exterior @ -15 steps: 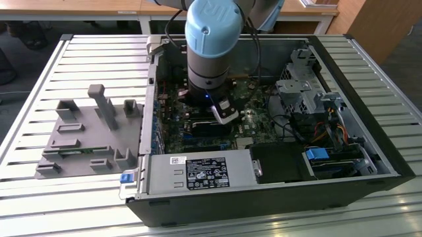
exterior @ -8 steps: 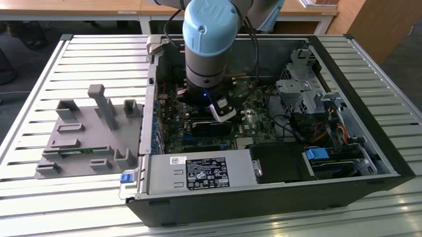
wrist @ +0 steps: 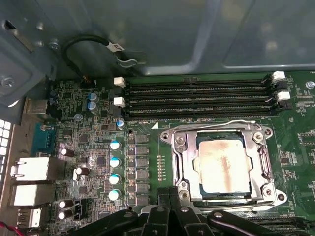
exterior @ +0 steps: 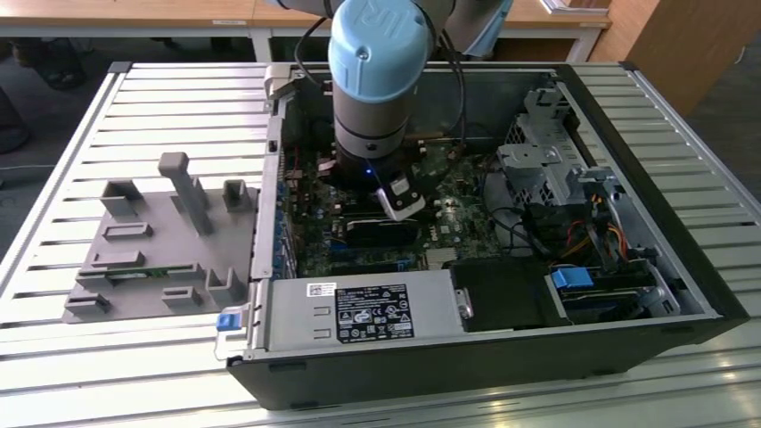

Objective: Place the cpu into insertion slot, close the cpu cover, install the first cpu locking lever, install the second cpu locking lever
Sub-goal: 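Install the second cpu locking lever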

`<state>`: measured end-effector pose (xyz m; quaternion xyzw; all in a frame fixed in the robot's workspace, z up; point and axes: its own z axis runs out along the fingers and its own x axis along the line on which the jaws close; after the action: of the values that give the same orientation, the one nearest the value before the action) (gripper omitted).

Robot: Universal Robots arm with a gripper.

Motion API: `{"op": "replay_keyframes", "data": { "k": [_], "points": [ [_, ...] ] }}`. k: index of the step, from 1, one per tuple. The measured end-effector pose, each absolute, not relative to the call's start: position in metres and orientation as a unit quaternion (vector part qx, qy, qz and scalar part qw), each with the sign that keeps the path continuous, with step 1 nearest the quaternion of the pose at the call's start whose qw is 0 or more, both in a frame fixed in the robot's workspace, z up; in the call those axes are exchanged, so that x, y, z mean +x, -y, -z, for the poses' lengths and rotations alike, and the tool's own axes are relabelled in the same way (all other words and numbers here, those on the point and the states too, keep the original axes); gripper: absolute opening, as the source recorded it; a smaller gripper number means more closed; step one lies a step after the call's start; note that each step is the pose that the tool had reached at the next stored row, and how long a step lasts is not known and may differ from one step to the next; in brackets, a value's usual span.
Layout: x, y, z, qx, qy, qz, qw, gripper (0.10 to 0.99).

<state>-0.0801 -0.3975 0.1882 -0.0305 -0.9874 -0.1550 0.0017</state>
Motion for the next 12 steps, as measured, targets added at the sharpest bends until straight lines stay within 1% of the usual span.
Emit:
{"op": "replay_keyframes", "data": {
  "k": [12],
  "points": [
    [-0.0802,0.3993,-0.1988,-0.031,0.987,0.158,0.002,0.106]
  ]
}}
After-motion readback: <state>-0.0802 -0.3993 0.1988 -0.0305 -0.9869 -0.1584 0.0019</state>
